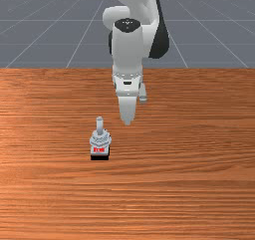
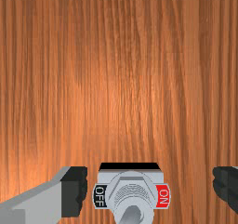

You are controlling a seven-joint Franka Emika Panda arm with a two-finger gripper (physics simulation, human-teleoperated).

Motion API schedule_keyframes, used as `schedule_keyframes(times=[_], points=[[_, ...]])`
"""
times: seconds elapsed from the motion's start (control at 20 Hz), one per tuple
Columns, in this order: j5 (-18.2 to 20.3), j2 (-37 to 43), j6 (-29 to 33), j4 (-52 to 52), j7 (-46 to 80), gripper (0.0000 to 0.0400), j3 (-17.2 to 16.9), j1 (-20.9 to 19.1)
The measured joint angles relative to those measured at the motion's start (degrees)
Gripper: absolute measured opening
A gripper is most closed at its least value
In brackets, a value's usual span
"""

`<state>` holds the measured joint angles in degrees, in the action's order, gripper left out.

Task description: Turn on the trigger

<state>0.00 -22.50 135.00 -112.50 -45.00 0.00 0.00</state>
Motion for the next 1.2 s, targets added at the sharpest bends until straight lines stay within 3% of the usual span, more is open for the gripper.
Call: schedule_keyframes(times=[0.05,0.1,0.15,0.25,0.5,1.2], points=[[-1.3,-3.0,-2.0,5.1,9.8,0.0244,0.4,3.1],[-2.5,-7.3,-5.0,12.2,18.9,0.0148,1.5,9.1],[-3.5,-14.1,-10.1,24.0,26.9,0.009,2.6,15.8],[-3.5,-14.4,-10.0,24.2,26.9,0.0033,4.6,19.9],[-4.7,-14.5,-10.9,24.5,27.9,0.0003,4.2,21.0],[-5.2,-14.1,-10.6,23.7,28.4,0.0,3.9,21.3]])
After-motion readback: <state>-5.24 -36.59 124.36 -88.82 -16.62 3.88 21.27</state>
